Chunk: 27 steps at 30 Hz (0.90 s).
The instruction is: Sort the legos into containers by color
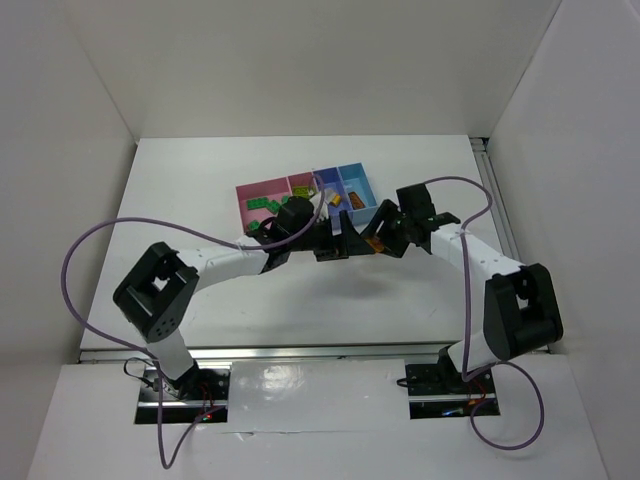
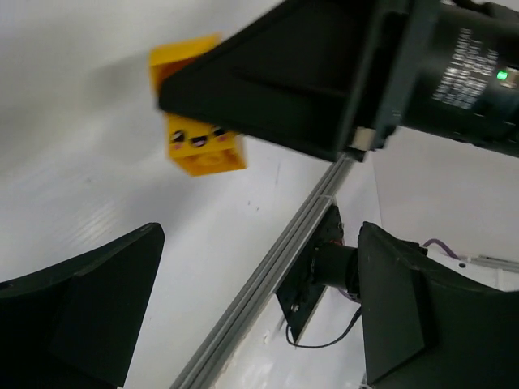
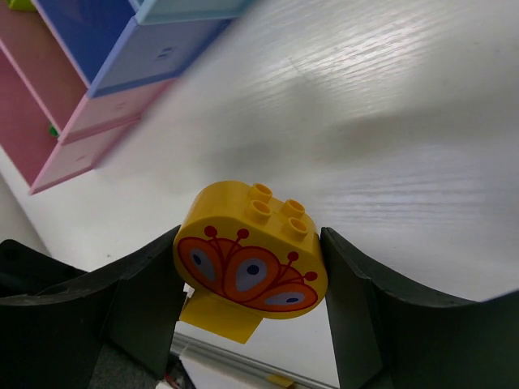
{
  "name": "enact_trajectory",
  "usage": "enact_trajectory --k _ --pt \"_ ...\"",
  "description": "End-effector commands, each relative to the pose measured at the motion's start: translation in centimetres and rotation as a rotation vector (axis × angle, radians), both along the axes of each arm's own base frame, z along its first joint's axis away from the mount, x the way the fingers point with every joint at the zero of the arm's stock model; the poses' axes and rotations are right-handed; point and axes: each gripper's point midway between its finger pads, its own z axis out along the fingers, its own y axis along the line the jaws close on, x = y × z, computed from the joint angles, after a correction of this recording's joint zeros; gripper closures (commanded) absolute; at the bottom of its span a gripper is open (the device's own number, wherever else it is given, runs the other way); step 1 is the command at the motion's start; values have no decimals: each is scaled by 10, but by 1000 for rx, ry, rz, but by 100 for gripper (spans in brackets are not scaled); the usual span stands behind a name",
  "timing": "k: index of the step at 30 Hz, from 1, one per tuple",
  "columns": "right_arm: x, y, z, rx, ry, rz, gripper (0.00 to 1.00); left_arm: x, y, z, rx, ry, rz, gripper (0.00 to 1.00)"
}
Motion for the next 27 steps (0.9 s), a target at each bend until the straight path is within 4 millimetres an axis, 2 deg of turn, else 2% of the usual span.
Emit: enact_trajectory --k 1,4,5,6,7,8,9,10,11,13,18,21,24,27 --pt "18 20 33 113 -79 26 60 14 -13 22 -52 -150 -27 0" --pt "18 20 39 118 -94 27 59 14 -17 9 -58 -142 -48 0" --pt "17 19 41 121 -104 27 59 14 -17 11 -64 -149 -48 0" --pt "15 19 37 118 -96 27 59 15 -18 8 -64 -149 -48 2" --pt "14 20 41 127 -102 33 59 17 -17 -1 -39 -147 -46 4" --pt "14 20 41 132 -99 27 59 19 -19 5 -43 -151 -46 7" --pt "14 20 41 132 -98 27 59 24 -16 -4 -8 -165 -30 12" --pt "13 22 41 139 -96 33 59 25 -13 -10 18 -159 -20 25" --pt "13 21 41 134 -100 40 59 32 -11 -11 41 -165 20 30" --pt "12 23 45 143 -106 47 59 36 -8 -8 54 -183 39 36" --pt "10 24 43 145 -109 60 59 37 -9 -4 52 -186 39 29" --pt "9 25 44 151 -107 67 59 40 -11 -2 43 -196 40 29" --pt "9 25 44 151 -107 67 59 40 -12 -7 48 -179 43 30" --pt "7 24 40 149 -98 66 59 38 -19 6 15 -207 26 30"
